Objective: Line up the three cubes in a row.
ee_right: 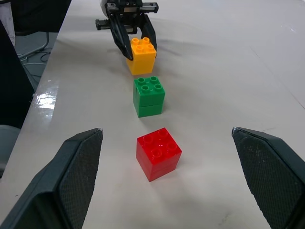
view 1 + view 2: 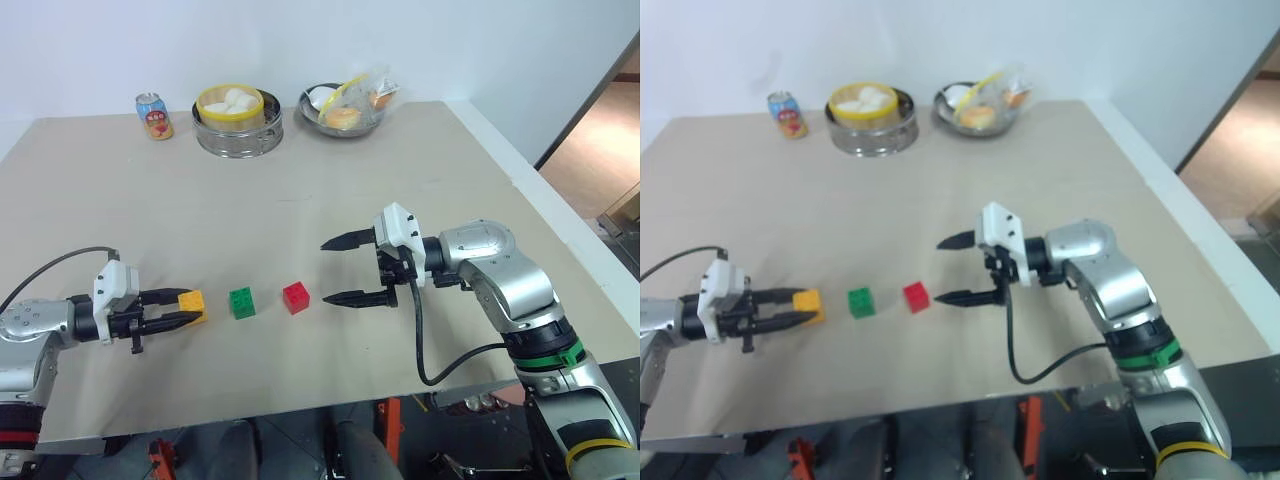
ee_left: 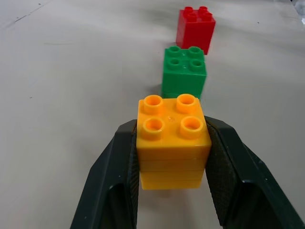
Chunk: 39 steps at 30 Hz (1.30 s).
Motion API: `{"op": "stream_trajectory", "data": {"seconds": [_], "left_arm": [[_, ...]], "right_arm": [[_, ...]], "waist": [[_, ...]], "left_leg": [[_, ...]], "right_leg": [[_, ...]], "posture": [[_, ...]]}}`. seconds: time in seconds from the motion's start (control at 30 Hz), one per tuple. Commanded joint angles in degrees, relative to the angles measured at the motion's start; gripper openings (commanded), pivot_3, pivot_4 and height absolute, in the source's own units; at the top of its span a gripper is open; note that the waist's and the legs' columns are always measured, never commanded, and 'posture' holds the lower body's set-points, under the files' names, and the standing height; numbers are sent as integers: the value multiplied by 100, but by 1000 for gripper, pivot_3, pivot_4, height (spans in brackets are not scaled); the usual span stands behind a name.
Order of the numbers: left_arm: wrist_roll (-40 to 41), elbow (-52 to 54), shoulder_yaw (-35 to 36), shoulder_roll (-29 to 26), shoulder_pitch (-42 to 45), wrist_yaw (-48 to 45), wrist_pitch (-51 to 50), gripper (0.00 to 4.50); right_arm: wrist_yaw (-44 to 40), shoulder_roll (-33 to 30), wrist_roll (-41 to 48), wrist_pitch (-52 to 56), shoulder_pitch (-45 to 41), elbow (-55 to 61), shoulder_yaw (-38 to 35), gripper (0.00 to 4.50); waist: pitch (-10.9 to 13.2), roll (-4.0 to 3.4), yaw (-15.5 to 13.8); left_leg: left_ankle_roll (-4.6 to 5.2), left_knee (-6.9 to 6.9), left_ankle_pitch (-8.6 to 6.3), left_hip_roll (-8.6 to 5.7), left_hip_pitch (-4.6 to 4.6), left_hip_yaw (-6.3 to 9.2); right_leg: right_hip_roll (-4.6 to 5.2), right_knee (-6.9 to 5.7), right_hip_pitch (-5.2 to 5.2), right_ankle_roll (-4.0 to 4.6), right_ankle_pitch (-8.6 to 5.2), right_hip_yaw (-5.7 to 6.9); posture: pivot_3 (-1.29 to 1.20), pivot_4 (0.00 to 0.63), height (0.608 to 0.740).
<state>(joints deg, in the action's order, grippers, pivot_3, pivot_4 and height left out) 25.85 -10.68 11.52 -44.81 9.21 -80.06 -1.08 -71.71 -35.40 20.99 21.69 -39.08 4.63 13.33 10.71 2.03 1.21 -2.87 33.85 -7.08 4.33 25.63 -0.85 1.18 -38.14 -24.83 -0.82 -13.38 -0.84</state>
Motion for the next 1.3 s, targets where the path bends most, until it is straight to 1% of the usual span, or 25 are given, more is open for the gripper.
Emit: {"op": "stream_trajectory", "data": {"seconds": [0.03,0.6,0.97,1.0,1.03,1.1,1.2,1.3], "left_arm": [[15,85,154,-55,-68,51,222,1318],[-125,-263,41,-246,67,-33,383,1318],[-521,-671,-249,-234,216,-219,856,1318],[-530,-724,-248,-222,256,-188,875,2354],[-537,-758,-249,-214,285,-170,888,2638],[-555,-810,-266,-232,335,-192,899,3388],[-595,-890,-261,-284,397,-240,974,4385],[-576,-957,-209,-373,506,-273,975,4449]], "right_arm": [[-71,-62,71,-26,-117,142,-166,4500],[-103,-131,100,-20,7,235,-199,4500],[-53,-168,128,44,92,352,-201,4500],[-52,-169,129,50,93,355,-202,4500],[-54,-172,130,53,94,355,-205,4500],[-55,-176,126,58,93,353,-207,4500],[-53,-173,124,58,89,341,-209,4500],[-47,-152,112,37,81,310,-201,4500]], "waist": [[0,0,0],[0,0,0],[-1,0,-1],[-1,0,-1],[-1,0,-1],[-1,0,0],[-1,0,-1],[-2,0,-1]], "left_leg": [[0,0,0,0,0,-1],[0,1,0,10,0,-16],[0,5,0,18,-2,-23],[0,5,0,18,-2,-25],[0,7,0,18,-3,-25],[0,11,0,22,-2,-27],[0,11,0,25,-2,-28],[0,11,0,27,-2,-29]], "right_leg": [[0,0,0,0,0,-1],[-9,-2,-7,0,5,-11],[-16,-4,-8,3,9,-16],[-16,-5,-8,2,10,-18],[-16,-6,-8,1,10,-18],[-19,-6,-9,2,13,-19],[-22,-6,-10,3,14,-19],[-23,-7,-11,5,15,-20]], "posture": [[0,150,740],[0,150,740],[0,150,740],[0,150,740],[0,150,740],[0,150,740],[0,150,740],[0,150,740]]}}
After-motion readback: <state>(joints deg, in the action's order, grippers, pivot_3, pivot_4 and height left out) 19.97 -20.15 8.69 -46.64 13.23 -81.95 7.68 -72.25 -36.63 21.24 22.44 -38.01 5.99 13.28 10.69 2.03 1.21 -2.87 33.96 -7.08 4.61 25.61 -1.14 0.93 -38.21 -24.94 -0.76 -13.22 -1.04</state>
